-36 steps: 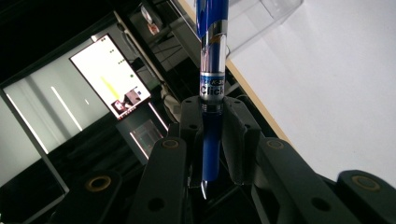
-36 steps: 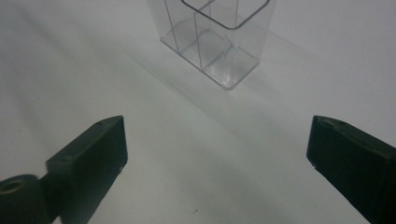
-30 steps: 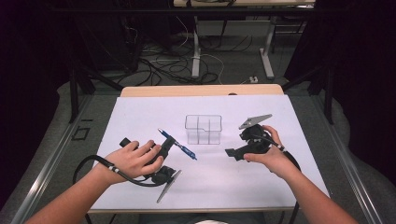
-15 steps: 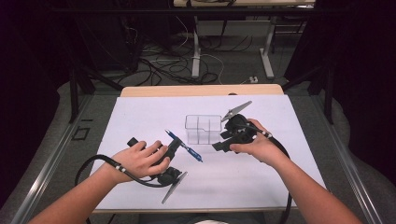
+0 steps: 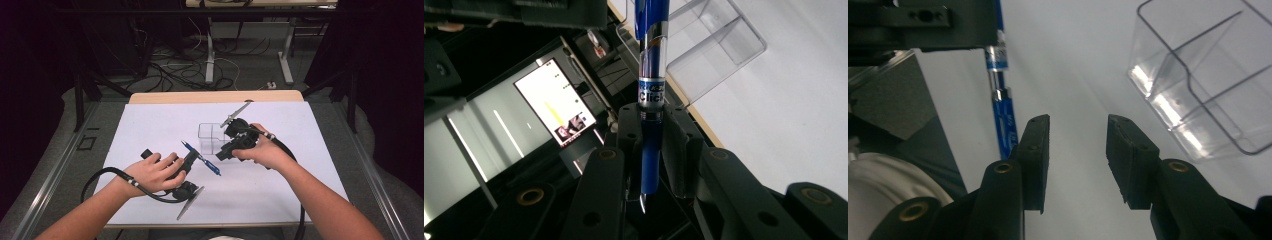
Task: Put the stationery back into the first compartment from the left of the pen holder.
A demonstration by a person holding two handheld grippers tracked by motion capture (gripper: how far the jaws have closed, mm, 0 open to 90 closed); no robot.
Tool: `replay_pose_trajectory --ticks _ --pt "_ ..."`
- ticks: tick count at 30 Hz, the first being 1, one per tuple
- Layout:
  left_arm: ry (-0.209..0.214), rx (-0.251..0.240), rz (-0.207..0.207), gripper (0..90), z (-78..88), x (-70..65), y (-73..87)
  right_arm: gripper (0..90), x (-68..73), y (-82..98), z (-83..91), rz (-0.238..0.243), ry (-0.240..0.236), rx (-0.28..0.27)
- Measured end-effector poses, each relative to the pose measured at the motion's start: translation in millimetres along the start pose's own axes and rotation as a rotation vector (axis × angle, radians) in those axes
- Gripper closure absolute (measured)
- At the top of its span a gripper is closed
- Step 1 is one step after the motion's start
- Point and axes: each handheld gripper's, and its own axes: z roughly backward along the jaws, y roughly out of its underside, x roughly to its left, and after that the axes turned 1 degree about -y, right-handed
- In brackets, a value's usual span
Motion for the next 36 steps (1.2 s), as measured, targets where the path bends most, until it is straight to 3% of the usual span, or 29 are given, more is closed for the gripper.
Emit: replay_pose_trajectory --ticks 7,8,15,19,24,26,28,30,31,33,34,36 --pt "0.005 0.001 -0.005 79.6 -2.1 -0.7 -2.8 62.9 8.5 -8.8 -12.0 0.001 -0.099 0.026" --pt "0.004 -0.003 -0.001 79.6 -2.4 -0.7 -3.0 62.9 8.7 -9.5 -15.0 0.026 -0.1 0.012" --pt "0.008 -0.003 -0.003 79.6 -1.9 -0.4 -4.8 69.7 15.7 -14.6 -25.2 0.019 -0.12 0.039" --pt "0.0 -0.003 -0.002 79.6 -1.3 -0.4 -4.6 78.5 18.2 -16.4 -29.0 0.028 -0.126 0.061" --pt "0.013 0.006 0.005 79.5 -1.9 -1.7 -2.8 79.9 19.7 -18.6 -32.0 0.031 -0.117 0.057" --pt "0.017 0.017 0.025 78.8 -2.5 -1.4 -0.9 79.9 19.7 -20.3 -32.1 0.029 -0.123 0.055" --pt "0.018 0.023 0.043 74.3 -1.7 -1.1 1.8 80.0 18.9 -21.9 -32.8 0.026 -0.095 0.038" --pt "0.038 0.027 0.096 69.6 -0.6 -0.4 5.5 80.0 15.9 -23.6 -32.7 0.023 -0.082 0.035" --pt "0.023 0.025 0.107 68.2 0.0 -1.8 7.4 80.0 13.0 -24.6 -32.5 0.019 -0.067 0.022" --pt "0.065 0.019 0.15 66.8 0.8 -2.7 10.4 80.0 7.4 -26.2 -31.1 0.019 -0.048 -0.008" --pt "0.065 0.051 0.14 66.1 2.5 -3.9 12.4 80.0 5.2 -26.9 -29.9 0.007 -0.036 -0.024" --pt "0.12 0.056 0.2 64.4 4.5 -3.2 15.7 80.0 1.3 -28.1 -27.7 -0.008 -0.004 -0.07"
